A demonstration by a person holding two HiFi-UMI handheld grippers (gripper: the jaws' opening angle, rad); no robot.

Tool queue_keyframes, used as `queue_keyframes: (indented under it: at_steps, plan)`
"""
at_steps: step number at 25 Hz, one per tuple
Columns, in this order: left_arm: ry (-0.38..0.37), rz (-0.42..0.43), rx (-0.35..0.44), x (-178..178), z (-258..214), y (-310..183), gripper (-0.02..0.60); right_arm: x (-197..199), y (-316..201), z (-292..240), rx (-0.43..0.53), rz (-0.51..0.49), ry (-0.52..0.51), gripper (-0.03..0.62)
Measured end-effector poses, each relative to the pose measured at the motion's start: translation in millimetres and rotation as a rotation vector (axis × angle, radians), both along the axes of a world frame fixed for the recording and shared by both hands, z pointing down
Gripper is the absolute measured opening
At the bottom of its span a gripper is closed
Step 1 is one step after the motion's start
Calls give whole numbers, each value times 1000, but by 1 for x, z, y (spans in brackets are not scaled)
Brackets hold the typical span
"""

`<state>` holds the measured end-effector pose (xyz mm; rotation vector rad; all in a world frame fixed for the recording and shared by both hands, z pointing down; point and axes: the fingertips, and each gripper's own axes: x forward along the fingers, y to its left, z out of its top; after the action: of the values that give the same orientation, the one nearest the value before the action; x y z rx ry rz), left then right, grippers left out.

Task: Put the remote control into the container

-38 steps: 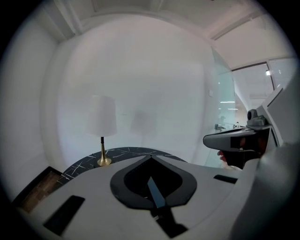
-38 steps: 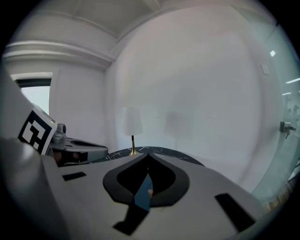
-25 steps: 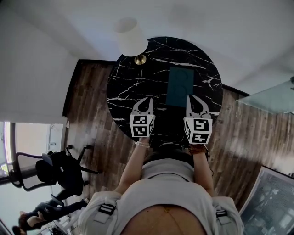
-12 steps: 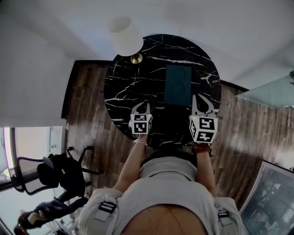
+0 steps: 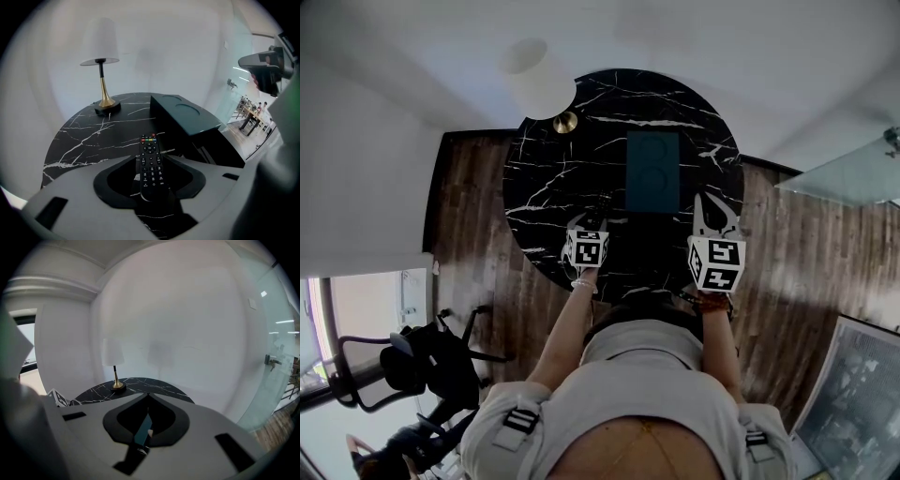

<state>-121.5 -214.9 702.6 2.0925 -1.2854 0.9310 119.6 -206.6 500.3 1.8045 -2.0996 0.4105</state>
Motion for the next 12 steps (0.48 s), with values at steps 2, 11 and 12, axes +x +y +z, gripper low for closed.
queue_keyframes:
  at_steps: [2,11,12]
  plan:
    - [-9,18,-14,3,9,-1,173,5,2,1,-1,12,-2,12]
    - [-130,60,-55,5,33,-4,262,25,11,6,-11,52,-15,11]
    - [-139,73,-58,6,35,-4,262,26,12,6,-13,56,-15,11]
